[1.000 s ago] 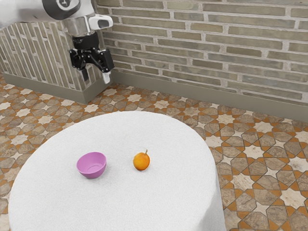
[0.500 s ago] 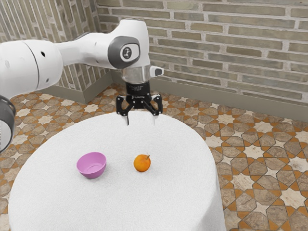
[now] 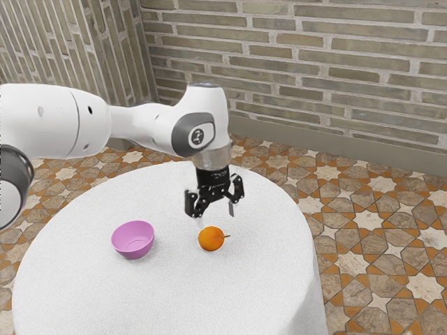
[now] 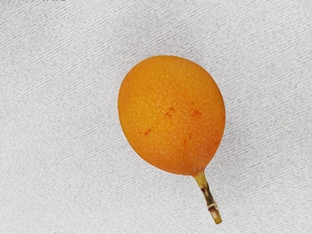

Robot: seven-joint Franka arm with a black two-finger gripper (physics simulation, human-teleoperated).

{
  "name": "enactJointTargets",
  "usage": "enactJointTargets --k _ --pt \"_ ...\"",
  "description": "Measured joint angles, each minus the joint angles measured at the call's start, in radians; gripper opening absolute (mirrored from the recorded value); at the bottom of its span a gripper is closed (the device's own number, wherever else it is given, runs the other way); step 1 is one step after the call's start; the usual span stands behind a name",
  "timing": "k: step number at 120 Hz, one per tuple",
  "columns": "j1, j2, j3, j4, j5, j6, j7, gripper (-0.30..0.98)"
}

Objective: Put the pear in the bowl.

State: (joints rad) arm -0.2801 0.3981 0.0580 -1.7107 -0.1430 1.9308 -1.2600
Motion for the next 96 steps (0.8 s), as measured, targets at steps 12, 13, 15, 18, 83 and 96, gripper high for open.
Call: enactJointTargets --k 12,13,15,18,83,96 --pt "-0.001 0.011 0.005 -0.016 0.008 0.085 -0.099 0.67" --pt "-0.001 0.012 0.006 -0.018 0.009 0.091 -0.107 0.67" --pt "-0.001 0.013 0.006 -0.023 0.011 0.102 -0.121 0.67" --pt "-0.001 0.016 0.006 -0.030 0.014 0.118 -0.143 0.67" --pt "0.002 0.020 0.043 -0.138 0.026 0.273 -0.442 0.66" --pt "0.000 0.027 0.043 -0.150 0.022 0.279 -0.476 0.66"
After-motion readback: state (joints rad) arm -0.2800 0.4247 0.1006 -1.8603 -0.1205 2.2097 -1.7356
